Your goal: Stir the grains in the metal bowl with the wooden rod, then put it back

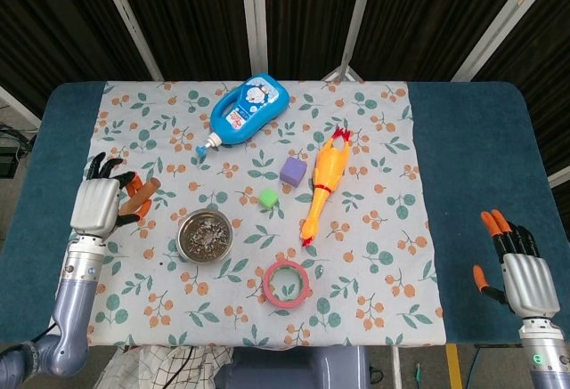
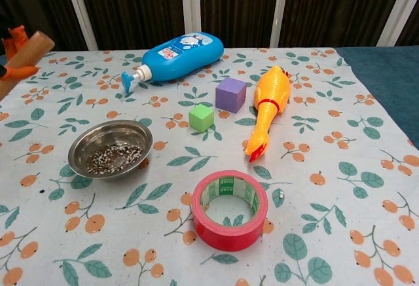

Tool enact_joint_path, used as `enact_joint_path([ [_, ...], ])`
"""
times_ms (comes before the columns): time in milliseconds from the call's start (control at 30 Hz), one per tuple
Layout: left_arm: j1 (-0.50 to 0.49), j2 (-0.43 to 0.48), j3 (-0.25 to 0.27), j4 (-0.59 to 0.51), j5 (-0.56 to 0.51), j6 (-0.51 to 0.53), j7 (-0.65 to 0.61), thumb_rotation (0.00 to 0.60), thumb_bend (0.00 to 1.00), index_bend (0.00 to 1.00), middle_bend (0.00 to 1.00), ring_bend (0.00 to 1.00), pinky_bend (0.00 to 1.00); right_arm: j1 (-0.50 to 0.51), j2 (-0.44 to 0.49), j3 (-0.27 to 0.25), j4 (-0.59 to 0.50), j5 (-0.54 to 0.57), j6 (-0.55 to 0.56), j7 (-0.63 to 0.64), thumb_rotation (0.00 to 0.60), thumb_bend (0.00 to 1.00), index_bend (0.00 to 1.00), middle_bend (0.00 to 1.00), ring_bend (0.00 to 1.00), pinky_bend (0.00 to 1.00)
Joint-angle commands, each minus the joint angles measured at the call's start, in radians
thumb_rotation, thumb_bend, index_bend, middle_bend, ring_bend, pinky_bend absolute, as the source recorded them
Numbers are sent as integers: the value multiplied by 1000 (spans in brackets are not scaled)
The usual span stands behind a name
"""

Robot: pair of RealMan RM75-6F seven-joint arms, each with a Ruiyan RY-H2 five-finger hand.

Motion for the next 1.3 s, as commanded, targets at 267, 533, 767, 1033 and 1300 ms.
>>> enact_joint_path([
  [267,2,-104,-40,24,255,183,-310,600,836,638,665,173,15,0,1,0,0,-2,0,2,600,474,0,0,0,0],
  [533,-42,-254,-51,187,336,225,-606,600,834,637,665,173,15,1,1,-1,1,-1,-3,4,600,475,0,0,0,0],
  [767,-59,-352,-39,342,381,269,-790,600,832,635,665,174,15,2,2,0,0,3,-7,8,600,475,0,0,0,0],
  [1033,-42,-434,5,495,405,316,-944,600,825,635,665,173,15,3,5,2,-5,16,-15,11,600,475,0,0,0,0],
  [1300,-38,-494,35,641,424,335,-1039,600,823,635,665,173,15,3,8,3,-9,23,-19,12,600,475,0,0,0,0],
])
